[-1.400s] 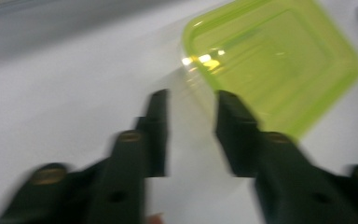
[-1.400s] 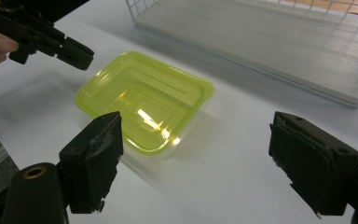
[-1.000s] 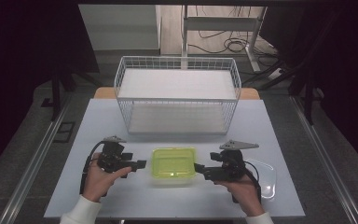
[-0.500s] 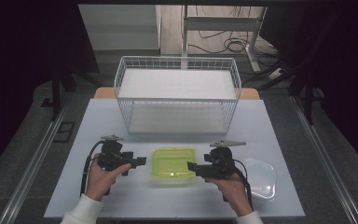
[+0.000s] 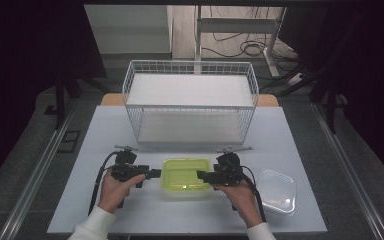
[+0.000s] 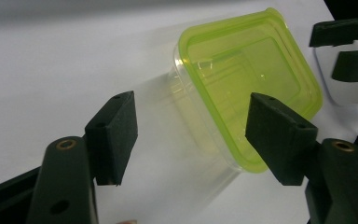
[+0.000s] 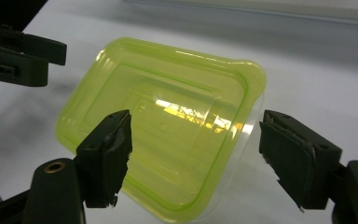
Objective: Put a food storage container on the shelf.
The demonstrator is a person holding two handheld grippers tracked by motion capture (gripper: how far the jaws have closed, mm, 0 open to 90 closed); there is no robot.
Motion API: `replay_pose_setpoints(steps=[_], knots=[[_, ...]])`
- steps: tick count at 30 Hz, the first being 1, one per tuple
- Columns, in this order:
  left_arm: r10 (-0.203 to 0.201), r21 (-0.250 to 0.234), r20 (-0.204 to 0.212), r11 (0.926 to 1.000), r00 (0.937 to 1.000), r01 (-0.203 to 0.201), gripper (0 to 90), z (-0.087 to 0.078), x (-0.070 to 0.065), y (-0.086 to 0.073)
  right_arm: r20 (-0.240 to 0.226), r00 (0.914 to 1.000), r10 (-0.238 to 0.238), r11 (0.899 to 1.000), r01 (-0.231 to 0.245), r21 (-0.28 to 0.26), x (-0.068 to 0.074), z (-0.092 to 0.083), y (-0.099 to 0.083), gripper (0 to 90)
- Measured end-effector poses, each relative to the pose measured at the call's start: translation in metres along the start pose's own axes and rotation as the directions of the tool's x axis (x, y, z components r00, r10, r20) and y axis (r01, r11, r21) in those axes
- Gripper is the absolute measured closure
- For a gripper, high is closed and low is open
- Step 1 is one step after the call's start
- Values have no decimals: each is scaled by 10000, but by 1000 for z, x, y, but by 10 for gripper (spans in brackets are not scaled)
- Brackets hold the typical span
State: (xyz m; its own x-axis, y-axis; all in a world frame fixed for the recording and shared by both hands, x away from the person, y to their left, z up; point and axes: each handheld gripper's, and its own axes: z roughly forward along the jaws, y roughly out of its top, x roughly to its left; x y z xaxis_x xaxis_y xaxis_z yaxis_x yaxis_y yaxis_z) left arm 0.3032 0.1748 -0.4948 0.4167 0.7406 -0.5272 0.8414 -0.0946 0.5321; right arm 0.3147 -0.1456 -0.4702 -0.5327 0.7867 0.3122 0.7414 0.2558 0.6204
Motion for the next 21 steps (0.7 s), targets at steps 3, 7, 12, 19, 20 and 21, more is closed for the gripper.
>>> replay_pose_setpoints(steps=[3,7,12,19,20,21], knots=[[-186,13,173,9998,9997,186,350,6,1,0,41,9999,96,9998,-96,164,-3,6,-1,268],[-290,54,309,9996,9991,289,366,12,0,0,52,9996,266,9992,-267,307,-6,13,-2,277],[-456,70,511,9990,9977,453,385,17,0,0,-183,9976,661,9960,-649,620,-11,19,-3,320],[-736,372,1120,9969,9910,699,495,26,2,-2,-641,9901,1249,9905,-1208,652,-18,23,-6,374],[-802,432,1225,9962,9892,754,495,27,3,-2,-728,9888,1301,9899,-1253,662,-19,24,-6,386],[-854,487,1291,9956,9879,797,517,29,3,-3,-812,9877,1336,9895,-1283,669,-19,24,-7,407]])
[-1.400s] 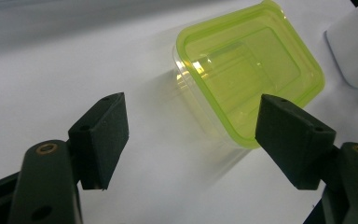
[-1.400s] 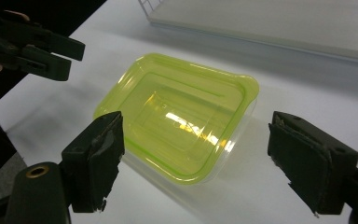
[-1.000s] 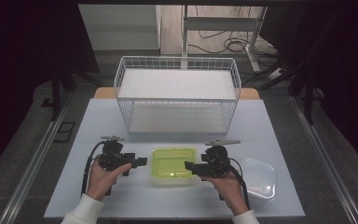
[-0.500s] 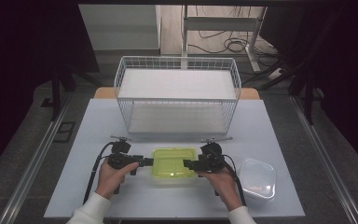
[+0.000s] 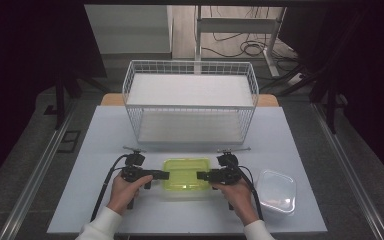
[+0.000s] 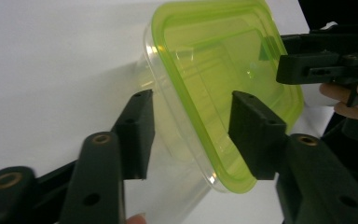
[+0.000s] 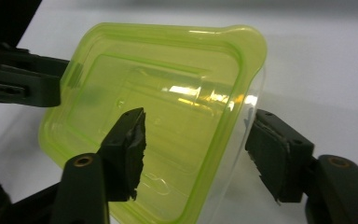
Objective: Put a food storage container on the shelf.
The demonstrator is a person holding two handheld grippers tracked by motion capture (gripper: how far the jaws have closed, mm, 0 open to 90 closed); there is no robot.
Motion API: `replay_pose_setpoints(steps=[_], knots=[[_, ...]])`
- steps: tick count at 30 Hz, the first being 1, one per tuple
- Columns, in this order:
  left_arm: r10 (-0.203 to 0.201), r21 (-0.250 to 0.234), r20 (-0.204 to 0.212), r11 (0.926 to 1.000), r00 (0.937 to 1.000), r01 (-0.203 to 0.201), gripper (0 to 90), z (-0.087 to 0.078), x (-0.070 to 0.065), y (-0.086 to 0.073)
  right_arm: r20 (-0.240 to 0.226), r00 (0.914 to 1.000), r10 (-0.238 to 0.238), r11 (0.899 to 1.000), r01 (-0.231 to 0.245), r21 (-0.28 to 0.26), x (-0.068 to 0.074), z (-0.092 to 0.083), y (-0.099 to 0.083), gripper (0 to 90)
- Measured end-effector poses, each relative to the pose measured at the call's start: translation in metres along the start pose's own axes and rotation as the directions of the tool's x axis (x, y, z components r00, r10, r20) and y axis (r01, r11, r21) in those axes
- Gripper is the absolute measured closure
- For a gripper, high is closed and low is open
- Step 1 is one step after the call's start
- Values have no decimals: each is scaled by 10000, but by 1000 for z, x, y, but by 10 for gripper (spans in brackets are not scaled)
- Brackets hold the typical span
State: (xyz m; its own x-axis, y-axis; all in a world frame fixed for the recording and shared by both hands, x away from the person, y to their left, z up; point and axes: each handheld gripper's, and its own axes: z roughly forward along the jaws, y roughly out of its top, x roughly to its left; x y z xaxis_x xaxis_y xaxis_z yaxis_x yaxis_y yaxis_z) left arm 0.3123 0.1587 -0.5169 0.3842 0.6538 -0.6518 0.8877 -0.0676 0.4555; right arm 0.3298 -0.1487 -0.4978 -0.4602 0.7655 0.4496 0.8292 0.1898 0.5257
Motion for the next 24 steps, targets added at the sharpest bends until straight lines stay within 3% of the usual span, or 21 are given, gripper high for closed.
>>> replay_pose_setpoints(steps=[3,6,10,14,15,16,24], knots=[[-129,107,291,9999,9995,126,597,3,1,-1,-347,9988,358,9993,-360,-28,-3,2,-1,466],[-180,99,139,9998,9997,178,644,2,1,-1,-458,9974,561,9984,-566,-79,-5,0,-1,497],[-373,-228,250,9990,9990,378,748,-2,4,-2,-607,9943,875,9956,-893,-281,-6,-7,-1,610],[-298,-412,199,9987,9994,306,780,-9,3,-2,-720,9933,902,9951,-927,-329,-4,-11,-3,665],[-264,-420,269,9987,9993,275,791,-10,3,-2,-586,9952,780,9959,-805,-418,-3,-12,-4,741],[-241,-425,245,9988,9994,251,795,-10,3,-2,-632,9953,731,9955,-767,-554,-3,-14,-5,753],[175,-738,406,9972,9990,-145,797,-16,-4,-4,-817,9958,403,9939,-483,-987,-1,-25,-5,782]])
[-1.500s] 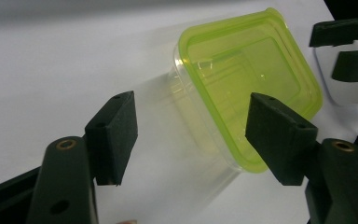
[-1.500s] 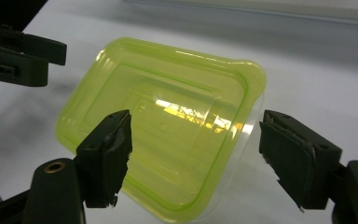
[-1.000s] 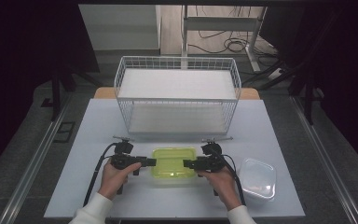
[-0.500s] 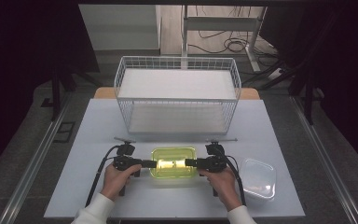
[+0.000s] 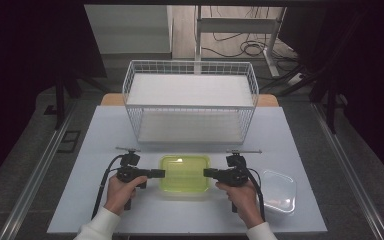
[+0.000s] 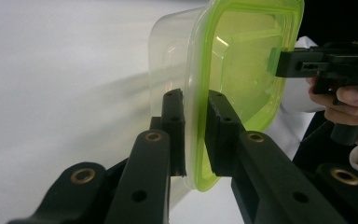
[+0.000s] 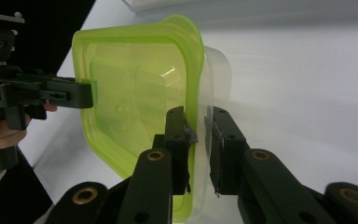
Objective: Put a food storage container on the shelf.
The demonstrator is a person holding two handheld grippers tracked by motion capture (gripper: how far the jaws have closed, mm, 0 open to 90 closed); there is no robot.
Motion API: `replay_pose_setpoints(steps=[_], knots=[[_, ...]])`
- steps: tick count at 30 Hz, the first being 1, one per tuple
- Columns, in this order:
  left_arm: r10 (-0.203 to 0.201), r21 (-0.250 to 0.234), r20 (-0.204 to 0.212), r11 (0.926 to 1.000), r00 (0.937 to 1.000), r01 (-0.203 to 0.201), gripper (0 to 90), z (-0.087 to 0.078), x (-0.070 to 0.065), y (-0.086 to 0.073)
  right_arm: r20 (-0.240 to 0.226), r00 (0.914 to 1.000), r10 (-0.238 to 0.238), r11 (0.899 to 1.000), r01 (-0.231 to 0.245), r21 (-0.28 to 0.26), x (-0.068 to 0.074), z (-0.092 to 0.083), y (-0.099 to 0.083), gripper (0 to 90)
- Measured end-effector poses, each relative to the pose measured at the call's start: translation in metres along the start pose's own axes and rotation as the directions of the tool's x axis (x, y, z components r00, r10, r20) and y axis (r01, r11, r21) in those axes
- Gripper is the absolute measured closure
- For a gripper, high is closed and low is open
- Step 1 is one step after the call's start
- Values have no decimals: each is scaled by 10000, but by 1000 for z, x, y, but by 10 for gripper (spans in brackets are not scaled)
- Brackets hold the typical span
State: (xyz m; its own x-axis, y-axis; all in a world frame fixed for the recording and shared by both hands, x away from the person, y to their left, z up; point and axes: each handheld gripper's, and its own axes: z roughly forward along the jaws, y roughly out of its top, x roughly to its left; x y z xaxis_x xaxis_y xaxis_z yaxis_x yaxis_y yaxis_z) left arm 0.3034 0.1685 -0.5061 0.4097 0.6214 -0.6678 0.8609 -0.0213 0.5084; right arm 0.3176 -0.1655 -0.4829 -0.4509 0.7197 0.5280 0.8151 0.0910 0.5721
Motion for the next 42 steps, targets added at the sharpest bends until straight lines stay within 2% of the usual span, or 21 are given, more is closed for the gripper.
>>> replay_pose_setpoints(steps=[4,5,6,7,10,12,16,17,19,24,25,26,28,30,31,32,39,42], knots=[[411,-223,-110,9989,9991,-413,798,-4,-7,0,52,9988,-483,9985,485,-251,4,-5,0,783],[703,-325,-226,9969,9973,-711,798,-7,-12,1,23,9982,-600,9976,600,-339,5,-7,0,783],[703,-325,-226,9969,9973,-711,798,-7,-12,1,23,9982,-600,9976,600,-339,5,-7,0,783],[819,-427,-276,9956,9963,-830,797,-9,-16,1,22,9966,-830,9953,830,-495,8,-11,0,783],[1101,-631,-336,9917,9934,-1120,798,-12,-21,1,57,9949,-1009,9930,1010,-609,11,-15,1,783],[1293,-804,-404,9880,9908,-1322,798,-15,-25,1,199,9901,-1389,9864,1401,-862,17,-21,2,783],[1639,-1053,-545,9800,9850,-1689,799,-20,-33,1,320,9847,-1714,9790,1739,-1063,23,-26,3,782],[1778,-1129,-609,9765,9822,-1838,799,-22,-36,1,372,9802,-1945,9731,1976,-1187,25,-28,3,782],[1812,-1186,-609,9751,9816,-1873,799,-23,-37,1,389,9778,-2059,9698,2091,-1252,27,-30,3,782],[2245,-1471,-798,9610,9712,-2342,799,-31,-47,2,424,9718,-2320,9606,2358,-1474,32,-36,4,782],[2332,-1568,-822,9571,9689,-2437,798,-32,-50,3,431,9701,-2389,9576,2428,-1552,34,-38,4,782],[2391,-1619,-837,9546,9674,-2500,798,-34,-52,3,467,9657,-2555,9504,2597,-1714,37,-43,5,782],[2527,-1729,-906,9486,9633,-2651,799,-36,-56,4,489,9640,-2612,9480,2658,-1751,38,-45,6,782],[2647,-1842,-965,9426,9595,-2786,799,-39,-60,4,534,9599,-2751,9408,2802,-1909,41,-48,7,782],[2754,-1935,-1018,9371,9559,-2906,799,-42,-64,5,605,9553,-2895,9338,2958,-2013,45,-52,8,782],[2754,-1935,-1018,9371,9559,-2906,799,-42,-64,5,604,9538,-2942,9314,3003,-2058,46,-53,8,782],[2968,-2152,-1074,9248,9489,-3136,799,-46,-73,8,699,9470,-3134,9191,3211,-2285,51,-61,11,783],[3008,-2186,-1085,9226,9475,-3179,799,-46,-75,9,732,9454,-3177,9161,3260,-2336,51,-63,12,783]])
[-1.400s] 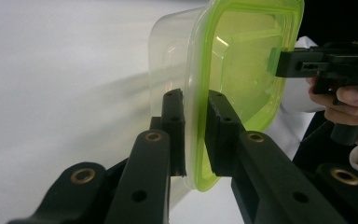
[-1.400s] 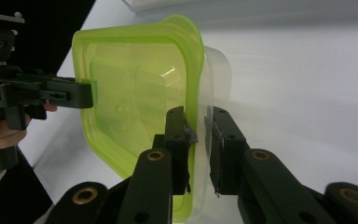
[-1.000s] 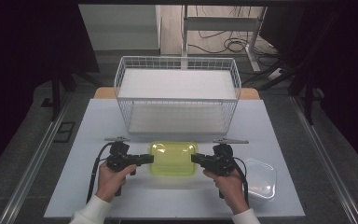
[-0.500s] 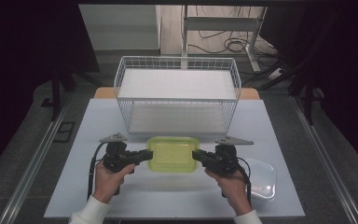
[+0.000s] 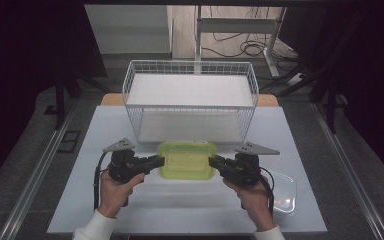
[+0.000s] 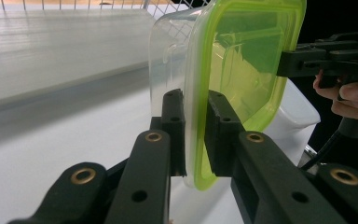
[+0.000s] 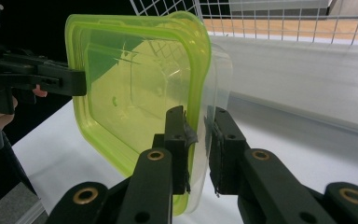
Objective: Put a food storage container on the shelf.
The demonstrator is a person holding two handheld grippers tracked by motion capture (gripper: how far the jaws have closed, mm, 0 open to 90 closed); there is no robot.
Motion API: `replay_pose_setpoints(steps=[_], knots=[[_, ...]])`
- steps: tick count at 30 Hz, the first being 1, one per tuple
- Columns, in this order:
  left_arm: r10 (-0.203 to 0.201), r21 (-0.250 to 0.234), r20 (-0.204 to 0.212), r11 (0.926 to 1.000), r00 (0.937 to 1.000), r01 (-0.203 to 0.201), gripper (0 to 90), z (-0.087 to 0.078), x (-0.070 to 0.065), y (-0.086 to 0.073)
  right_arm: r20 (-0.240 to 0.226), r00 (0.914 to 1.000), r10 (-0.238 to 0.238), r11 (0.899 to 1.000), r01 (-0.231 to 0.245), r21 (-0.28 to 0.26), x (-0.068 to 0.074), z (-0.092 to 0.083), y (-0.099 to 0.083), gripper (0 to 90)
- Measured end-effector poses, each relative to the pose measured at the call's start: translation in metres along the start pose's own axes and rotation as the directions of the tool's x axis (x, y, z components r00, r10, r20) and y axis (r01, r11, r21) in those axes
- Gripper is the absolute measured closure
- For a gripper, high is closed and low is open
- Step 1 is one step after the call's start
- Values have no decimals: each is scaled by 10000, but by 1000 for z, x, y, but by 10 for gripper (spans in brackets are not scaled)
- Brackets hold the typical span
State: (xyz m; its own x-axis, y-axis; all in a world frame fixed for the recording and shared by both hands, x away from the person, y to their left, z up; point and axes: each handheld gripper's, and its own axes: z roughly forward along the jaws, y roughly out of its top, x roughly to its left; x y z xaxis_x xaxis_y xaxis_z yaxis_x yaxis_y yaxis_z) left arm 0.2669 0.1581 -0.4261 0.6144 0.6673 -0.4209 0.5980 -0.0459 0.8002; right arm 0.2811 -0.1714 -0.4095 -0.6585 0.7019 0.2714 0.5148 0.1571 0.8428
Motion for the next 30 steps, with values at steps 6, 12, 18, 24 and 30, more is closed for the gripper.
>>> replay_pose_setpoints(steps=[6,12,18,24,30], knots=[[183,-152,47,9997,9998,-182,799,-2,-4,10,102,9998,-183,9997,184,-168,2,-7,8,783],[415,-265,311,9988,9987,-407,799,0,-10,25,266,9993,-264,9986,276,-460,3,-19,19,784],[699,-474,416,9966,9967,-679,799,-1,-19,47,449,9980,-444,9963,475,-710,3,-34,37,785],[746,-586,528,9957,9958,-715,798,-3,-23,68,500,9974,-525,9947,566,-861,2,-42,59,785],[888,-689,542,9940,9946,-850,798,-5,-26,85,485,9971,-589,9936,632,-936,0,-48,77,784]])
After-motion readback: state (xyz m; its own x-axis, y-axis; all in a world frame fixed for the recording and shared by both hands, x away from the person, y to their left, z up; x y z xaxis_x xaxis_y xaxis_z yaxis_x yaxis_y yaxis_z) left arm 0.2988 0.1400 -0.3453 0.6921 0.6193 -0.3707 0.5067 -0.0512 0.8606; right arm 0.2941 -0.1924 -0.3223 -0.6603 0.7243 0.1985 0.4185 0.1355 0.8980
